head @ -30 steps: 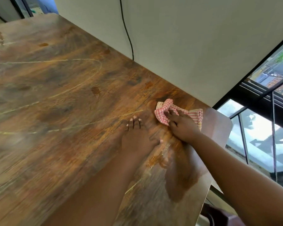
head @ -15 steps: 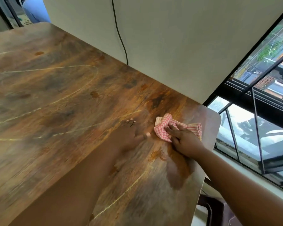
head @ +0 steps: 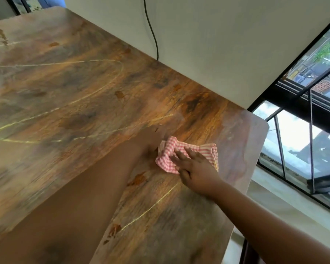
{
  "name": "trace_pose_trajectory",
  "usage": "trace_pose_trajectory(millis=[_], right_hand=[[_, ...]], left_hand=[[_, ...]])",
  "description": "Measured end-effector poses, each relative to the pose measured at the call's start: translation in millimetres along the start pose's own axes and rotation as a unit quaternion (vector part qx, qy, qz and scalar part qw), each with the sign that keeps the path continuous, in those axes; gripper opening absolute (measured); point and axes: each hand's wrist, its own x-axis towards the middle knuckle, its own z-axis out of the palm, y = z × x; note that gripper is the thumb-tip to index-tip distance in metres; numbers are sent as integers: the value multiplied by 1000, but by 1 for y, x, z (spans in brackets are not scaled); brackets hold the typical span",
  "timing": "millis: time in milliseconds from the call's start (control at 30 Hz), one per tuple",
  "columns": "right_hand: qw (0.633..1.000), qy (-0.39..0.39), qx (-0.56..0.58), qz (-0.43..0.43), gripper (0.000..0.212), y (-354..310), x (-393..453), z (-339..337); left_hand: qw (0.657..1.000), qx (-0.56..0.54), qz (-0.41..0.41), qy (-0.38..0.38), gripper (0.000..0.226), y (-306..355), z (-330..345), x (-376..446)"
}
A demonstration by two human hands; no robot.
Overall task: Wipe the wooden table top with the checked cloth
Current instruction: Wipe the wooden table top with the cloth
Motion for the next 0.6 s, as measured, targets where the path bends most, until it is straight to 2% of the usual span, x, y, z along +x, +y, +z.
trace_pose_trajectory(millis=[67,133,333,433,600], right_hand=[[1000,-9,9,2,50,10,-23,-3],[1000,-15,8,15,49,22,-33,-10],[996,15,-8,93,51,9,16,-9],[999,12,-16,43,51,-28,28,5],[997,-24,15,-74,50,-89,-7,26]], left_hand=[[999,27,14,-18,47,-2,4,0],[999,8,27,-24,45,-3,9,1],[999,-5,43,14,46,-3,7,-4],[1000,-20,-11,12,45,-12,0,0],[999,-7,46,-10,47,-8,3,-8]])
